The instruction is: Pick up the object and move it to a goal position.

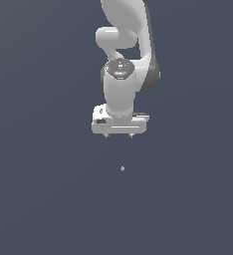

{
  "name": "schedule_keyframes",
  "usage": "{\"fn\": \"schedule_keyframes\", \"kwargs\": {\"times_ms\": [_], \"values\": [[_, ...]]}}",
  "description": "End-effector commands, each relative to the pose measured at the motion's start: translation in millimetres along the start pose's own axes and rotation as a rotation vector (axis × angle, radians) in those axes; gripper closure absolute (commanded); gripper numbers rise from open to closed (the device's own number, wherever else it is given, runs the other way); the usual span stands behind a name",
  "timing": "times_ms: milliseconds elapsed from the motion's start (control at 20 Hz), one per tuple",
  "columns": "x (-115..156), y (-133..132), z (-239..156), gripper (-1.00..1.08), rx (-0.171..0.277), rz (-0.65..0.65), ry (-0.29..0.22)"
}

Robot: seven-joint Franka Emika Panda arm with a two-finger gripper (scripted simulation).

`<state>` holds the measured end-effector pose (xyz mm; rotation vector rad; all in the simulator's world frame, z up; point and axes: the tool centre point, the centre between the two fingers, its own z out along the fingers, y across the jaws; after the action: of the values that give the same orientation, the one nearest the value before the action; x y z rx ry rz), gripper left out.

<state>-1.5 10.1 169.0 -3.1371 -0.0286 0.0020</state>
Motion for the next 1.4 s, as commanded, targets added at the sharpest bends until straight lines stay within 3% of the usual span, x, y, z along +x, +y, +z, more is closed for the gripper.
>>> {"fn": "schedule_keyframes", "kwargs": {"times_ms": [0,700,1350], "values": [[0.0,0.0,0.0,-0.92,0.0,0.0,0.0],[-7.2,-17.0,7.3,-0.92,0.015,0.019,-0.027],[26.0,-16.9,38.2,-0.92,0.013,0.188,-0.019]]}}
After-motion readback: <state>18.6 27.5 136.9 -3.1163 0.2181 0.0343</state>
